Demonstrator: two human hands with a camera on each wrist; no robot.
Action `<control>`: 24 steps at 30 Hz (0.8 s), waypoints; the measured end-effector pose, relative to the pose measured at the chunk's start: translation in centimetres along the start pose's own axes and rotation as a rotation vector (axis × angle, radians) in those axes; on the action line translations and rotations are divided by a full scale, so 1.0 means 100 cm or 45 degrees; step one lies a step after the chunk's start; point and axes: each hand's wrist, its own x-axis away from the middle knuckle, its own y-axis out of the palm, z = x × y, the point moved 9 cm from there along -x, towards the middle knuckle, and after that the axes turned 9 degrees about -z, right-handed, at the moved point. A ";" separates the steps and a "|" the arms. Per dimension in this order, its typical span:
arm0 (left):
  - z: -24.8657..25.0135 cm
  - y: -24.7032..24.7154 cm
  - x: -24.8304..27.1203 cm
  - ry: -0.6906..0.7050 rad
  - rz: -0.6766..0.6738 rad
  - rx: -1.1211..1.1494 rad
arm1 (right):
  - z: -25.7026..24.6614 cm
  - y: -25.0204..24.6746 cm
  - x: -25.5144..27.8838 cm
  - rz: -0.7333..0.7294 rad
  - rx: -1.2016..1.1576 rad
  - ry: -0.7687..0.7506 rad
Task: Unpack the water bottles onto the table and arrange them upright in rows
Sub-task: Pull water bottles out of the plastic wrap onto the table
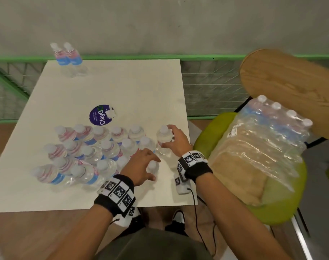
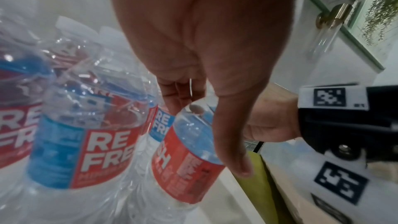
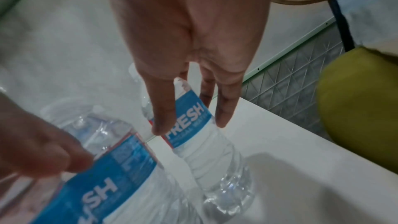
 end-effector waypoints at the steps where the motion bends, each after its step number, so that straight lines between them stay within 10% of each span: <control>1: -0.001 -0.002 0.001 -0.009 0.016 -0.003 | -0.005 0.000 -0.003 0.008 -0.005 -0.014; 20: 0.058 -0.025 0.010 0.075 0.238 -0.430 | 0.019 -0.005 0.057 -0.089 -0.423 -0.001; 24: 0.124 -0.003 -0.015 0.335 -0.005 -0.249 | 0.070 -0.032 0.116 -0.185 -0.541 0.146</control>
